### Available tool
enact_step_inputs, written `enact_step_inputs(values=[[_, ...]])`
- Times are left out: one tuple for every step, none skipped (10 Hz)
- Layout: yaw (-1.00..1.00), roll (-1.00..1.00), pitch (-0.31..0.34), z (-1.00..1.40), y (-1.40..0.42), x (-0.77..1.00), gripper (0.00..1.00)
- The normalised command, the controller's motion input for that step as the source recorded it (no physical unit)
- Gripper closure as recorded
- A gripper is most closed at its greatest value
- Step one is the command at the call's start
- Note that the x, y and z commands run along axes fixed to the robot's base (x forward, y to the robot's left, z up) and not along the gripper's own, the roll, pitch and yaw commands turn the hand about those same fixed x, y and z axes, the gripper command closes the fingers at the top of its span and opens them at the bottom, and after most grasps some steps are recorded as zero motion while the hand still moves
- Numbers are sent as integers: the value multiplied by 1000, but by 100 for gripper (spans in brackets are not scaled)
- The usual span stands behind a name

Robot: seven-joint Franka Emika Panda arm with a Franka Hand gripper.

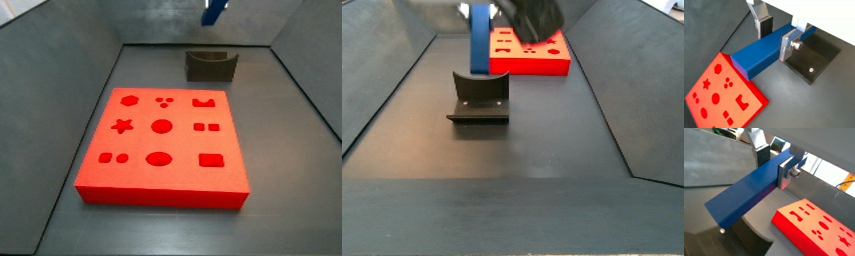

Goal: Pick up the rectangle object. Move up. Place the rectangle object on the fixture. Regrasp the rectangle object. Move to above the board. Insert the rectangle object.
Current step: Place the rectangle object on the fixture.

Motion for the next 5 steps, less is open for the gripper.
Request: enact_step_inputs(values=[[-105,-1000,299,-1000,138,150,100],[-138,-906,284,-1000,136,158,100],[-198,-687,228,-1000,137,165,100],[-229,-524,176,-1000,142,168,100],[-243,-309,115,-1000,140,182,100]])
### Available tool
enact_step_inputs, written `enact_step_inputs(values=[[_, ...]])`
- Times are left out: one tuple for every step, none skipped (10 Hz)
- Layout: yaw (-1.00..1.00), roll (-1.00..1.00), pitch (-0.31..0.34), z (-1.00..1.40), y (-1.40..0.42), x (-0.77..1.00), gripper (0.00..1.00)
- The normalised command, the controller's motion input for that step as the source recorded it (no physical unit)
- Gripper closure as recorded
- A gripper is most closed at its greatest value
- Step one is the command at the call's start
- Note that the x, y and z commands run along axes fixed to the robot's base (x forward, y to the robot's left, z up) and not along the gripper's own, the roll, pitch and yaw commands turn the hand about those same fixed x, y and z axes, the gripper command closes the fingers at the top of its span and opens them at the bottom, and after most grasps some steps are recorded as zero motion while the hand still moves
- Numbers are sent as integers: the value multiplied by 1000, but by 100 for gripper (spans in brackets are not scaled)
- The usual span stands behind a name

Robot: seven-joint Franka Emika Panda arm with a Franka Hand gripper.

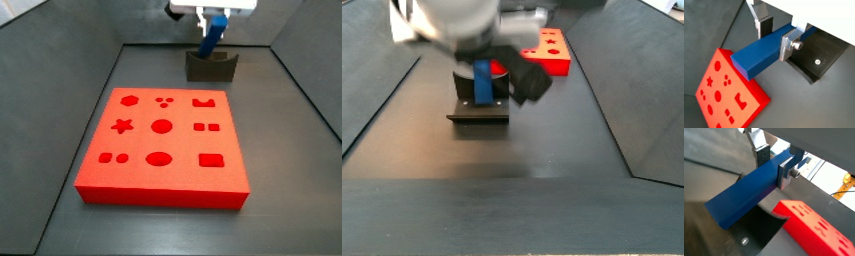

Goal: Pick up the rectangle object. Move up. Place the rectangle object on the fixture. Regrasp the rectangle object. Move to above the board. Insert the rectangle object.
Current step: Place the rectangle object on the fixture, then regrasp the rectangle object.

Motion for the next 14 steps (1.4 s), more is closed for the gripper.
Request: enact_step_inputs(values=[[-239,-244,86,-1000,133,189,100],[-223,-192,19,-871,119,170,100],[-205,-170,-18,-681,109,139,100],[-166,-109,-62,-618,154,97,100],[-150,-104,-67,-616,154,91,100],[-106,-103,-67,-617,152,91,100],[-76,-104,-66,-617,149,88,100],[-52,-104,-65,-618,147,83,100],[0,0,0,0,0,0,0],[20,-30,53,1000,0,0,0],[24,-18,52,1000,7,-3,0],[16,5,57,1000,9,-15,0],[2,31,63,1000,2,-25,0],[-3,40,65,1000,3,-32,0]])
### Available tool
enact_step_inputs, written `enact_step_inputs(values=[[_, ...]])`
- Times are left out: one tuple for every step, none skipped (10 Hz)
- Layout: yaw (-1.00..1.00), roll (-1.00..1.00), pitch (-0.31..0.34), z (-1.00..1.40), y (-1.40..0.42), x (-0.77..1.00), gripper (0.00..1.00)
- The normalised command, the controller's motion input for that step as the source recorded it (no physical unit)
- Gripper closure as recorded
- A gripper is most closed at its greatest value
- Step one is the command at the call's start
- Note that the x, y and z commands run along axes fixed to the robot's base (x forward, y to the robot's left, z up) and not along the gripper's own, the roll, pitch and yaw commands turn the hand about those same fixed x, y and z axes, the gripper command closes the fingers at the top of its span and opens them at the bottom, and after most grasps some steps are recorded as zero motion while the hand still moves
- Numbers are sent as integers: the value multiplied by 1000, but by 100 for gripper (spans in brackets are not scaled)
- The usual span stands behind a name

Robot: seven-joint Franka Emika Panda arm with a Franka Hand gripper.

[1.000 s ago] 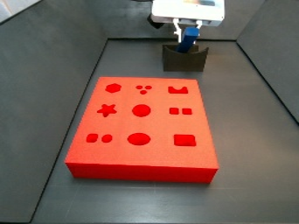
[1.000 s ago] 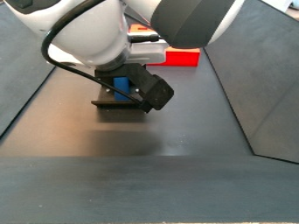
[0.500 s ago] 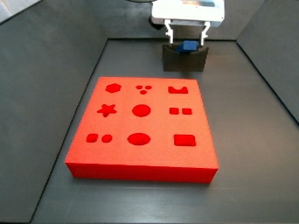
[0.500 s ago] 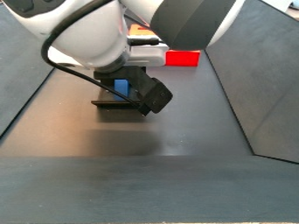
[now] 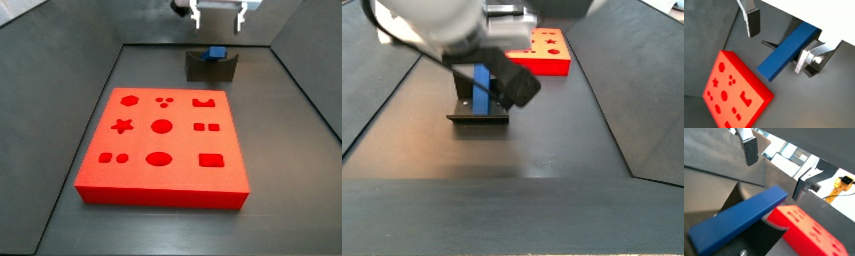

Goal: Pick up the rectangle object. Move up. Place the rectangle object on the fixture. Regrasp the rectangle object. Move to above the board. Insert the rectangle object.
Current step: Regrasp the rectangle object.

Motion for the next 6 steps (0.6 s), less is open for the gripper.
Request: enact_step_inputs(values=[[-14,53,68,867,3,-33,0],[-24,56,67,684,5,-30,0],[-32,55,61,431,5,-29,0],[-37,55,57,178,3,-27,0],[9,1000,43,749,-1000,5,0],[9,1000,40,713,-1000,7,0]])
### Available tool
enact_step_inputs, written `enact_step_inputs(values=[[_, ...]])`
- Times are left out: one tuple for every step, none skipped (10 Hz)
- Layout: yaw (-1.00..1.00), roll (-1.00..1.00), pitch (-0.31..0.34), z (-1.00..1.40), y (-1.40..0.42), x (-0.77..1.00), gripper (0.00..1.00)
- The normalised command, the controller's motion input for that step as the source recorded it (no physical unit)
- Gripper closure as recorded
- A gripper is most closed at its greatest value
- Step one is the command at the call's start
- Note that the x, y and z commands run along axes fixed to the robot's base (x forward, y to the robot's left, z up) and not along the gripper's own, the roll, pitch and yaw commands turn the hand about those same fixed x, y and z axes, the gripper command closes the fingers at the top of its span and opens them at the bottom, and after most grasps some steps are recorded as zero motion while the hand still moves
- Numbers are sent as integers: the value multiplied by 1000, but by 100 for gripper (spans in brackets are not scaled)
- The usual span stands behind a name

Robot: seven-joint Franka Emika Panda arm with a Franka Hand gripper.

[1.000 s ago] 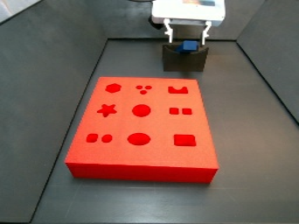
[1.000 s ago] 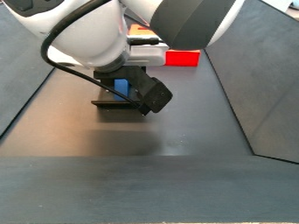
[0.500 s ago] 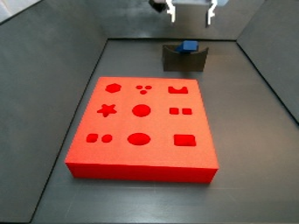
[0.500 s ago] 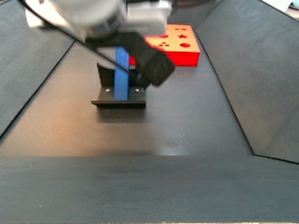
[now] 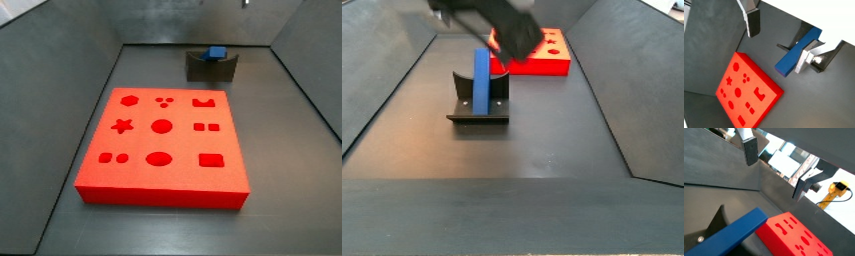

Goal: Pick up the rectangle object. Move up. Place the rectangle object on the fixture. Regrasp the rectangle object. Move to above the board. Insert the rectangle object.
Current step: Regrasp the rectangle object.

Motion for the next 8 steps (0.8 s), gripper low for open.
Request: enact_step_inputs(values=[[8,1000,32,689,-1000,-24,0],[8,1000,27,645,-1000,-49,0],[8,1000,18,342,-810,-70,0],[8,1000,16,192,-689,-62,0],[8,1000,12,55,-447,-35,0],[8,1000,11,53,-309,-32,0],[9,1000,6,33,-17,-37,0],[9,1000,3,18,18,-35,0]])
